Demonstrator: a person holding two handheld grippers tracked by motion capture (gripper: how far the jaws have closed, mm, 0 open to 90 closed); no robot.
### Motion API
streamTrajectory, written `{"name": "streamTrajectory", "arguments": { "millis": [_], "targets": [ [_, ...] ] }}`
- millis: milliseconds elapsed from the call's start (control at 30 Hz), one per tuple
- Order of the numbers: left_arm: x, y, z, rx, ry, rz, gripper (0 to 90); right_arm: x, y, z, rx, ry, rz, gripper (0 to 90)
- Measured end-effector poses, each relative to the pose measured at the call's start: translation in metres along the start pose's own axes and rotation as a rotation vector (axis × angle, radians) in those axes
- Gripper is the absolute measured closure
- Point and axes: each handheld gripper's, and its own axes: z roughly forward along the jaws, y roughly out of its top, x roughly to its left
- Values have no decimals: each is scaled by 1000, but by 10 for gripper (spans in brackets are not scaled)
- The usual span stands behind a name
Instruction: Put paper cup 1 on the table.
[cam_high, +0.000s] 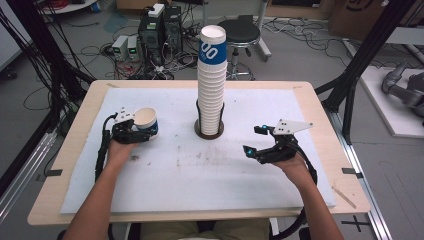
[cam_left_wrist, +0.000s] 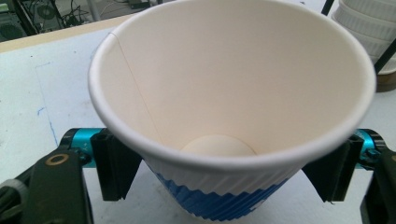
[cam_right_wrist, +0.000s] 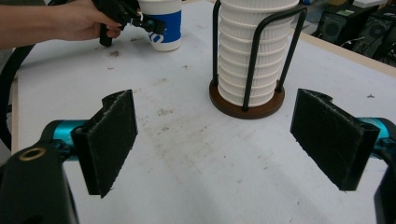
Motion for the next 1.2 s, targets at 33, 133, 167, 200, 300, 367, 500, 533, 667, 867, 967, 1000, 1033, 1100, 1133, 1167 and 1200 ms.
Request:
{"name": "streamTrajectory", "arguments": {
  "millis": [33,133,167,200,300,367,500,533,667,867,967,1000,1033,1100,1133,1167,1200],
  "targets": [
    [0,0,-1,2,0,2,226,0,0,0,2,0,0,149],
    [-1,0,-3,7,2,-6,223,0,0,0,1,-1,-1,149],
    [-1,0,-4,13,1,-7,223,0,0,0,2,-1,0,149],
    [-1,0,-4,13,3,-14,222,0,0,0,2,0,0,149],
    [-1,0,-7,26,4,-16,218,-1,0,0,2,-3,-1,149],
    [0,1,-8,35,0,-17,214,-1,0,0,1,-1,3,149],
    [-2,0,-8,72,-17,-7,209,-1,-1,0,3,1,2,149],
    [-3,0,-8,81,-17,-1,207,-1,-1,0,3,1,1,149],
    [-5,0,-12,102,-16,10,199,-1,-1,0,2,-2,6,149],
    [0,-6,-35,83,9,-7,194,-1,-2,0,7,2,11,149],
    [2,-7,-49,40,11,-27,191,-1,-2,0,7,-2,8,149],
    [2,-7,-53,27,9,-29,191,-1,-2,0,6,-1,11,149],
    [2,-6,-57,6,8,-38,191,-1,-2,0,7,-2,13,149],
    [3,-4,-64,-42,-4,-54,191,-2,-2,-1,7,-5,9,149],
    [2,-2,-66,-74,-11,-65,191,-2,-3,0,5,-4,8,149],
    [2,0,-69,-101,-18,-68,191,-2,-3,0,7,-5,7,149],
    [1,2,-71,-132,-31,-74,191,-3,-3,0,7,-6,8,149]
  ]
}}
